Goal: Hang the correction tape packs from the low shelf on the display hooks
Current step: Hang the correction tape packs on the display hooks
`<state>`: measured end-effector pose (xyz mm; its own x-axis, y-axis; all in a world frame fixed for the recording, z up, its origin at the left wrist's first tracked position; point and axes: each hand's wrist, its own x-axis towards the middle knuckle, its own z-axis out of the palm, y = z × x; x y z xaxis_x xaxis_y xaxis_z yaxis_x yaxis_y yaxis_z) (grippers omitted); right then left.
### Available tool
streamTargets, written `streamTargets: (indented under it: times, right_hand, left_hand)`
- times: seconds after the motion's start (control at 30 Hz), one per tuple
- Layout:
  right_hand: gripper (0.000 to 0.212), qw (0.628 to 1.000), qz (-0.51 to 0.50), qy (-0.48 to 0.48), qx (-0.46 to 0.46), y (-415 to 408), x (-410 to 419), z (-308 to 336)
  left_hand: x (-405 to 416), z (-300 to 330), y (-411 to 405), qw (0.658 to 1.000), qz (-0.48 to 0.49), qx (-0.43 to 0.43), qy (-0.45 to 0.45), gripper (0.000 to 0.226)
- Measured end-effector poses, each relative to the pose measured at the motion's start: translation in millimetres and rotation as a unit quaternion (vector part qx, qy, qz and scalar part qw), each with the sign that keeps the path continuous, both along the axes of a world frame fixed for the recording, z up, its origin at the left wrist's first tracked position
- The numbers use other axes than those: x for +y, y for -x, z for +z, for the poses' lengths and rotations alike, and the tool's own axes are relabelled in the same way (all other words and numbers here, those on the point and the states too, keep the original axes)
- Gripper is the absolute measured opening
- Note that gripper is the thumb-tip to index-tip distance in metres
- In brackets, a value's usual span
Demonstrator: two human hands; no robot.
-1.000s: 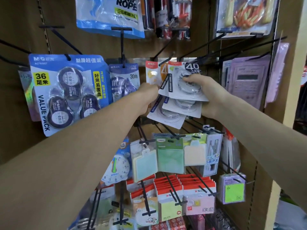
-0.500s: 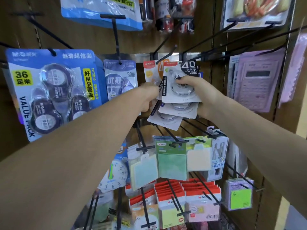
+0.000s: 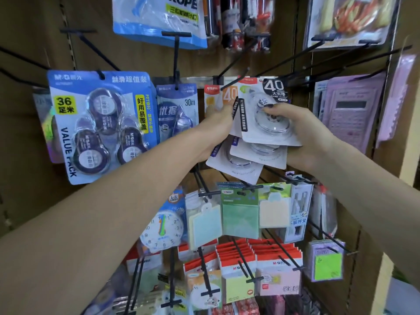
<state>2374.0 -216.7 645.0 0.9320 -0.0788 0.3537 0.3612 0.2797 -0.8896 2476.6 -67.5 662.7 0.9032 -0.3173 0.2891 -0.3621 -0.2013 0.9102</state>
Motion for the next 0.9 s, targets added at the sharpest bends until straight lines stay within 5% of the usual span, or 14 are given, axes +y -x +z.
streamTargets:
  times: [0.17, 0.33, 0.5, 0.77, 0.9]
  right_hand:
    - [0.044, 0.999, 0.012, -0.043, 0.002, 15.9, 3.6, -4.9]
    - [0.03, 0.998, -0.008, -0.068, -0.009, 33.3, 9.0, -17.9]
    - [0.021, 0.997, 0.003, -0.074, -0.027, 44.4, 21.4, -26.2]
    - [0.042, 0.997, 0.008, -0.075, -0.033, 55.5, 25.7, -37.8]
    - [0.02, 0.994, -0.003, -0.091, -0.062, 65.7, 22.4, -40.3]
  left_hand:
    - [12.0, 3.1, 24.2, 0.998, -0.046, -0.002, -0.039, 0.101]
    - [34.8, -1.0, 45.4, 0.994, -0.109, 0.019, -0.007, 0.051]
    - [39.2, -18.8, 48.7, 0.998, -0.014, -0.054, 0.021, 0.033]
    - [41.6, -23.0, 66.2, 0.988, 0.013, -0.11, 0.111, 0.034]
    - [41.4, -20.1, 74.7, 0.984, -0.016, -0.127, 0.127, 0.038]
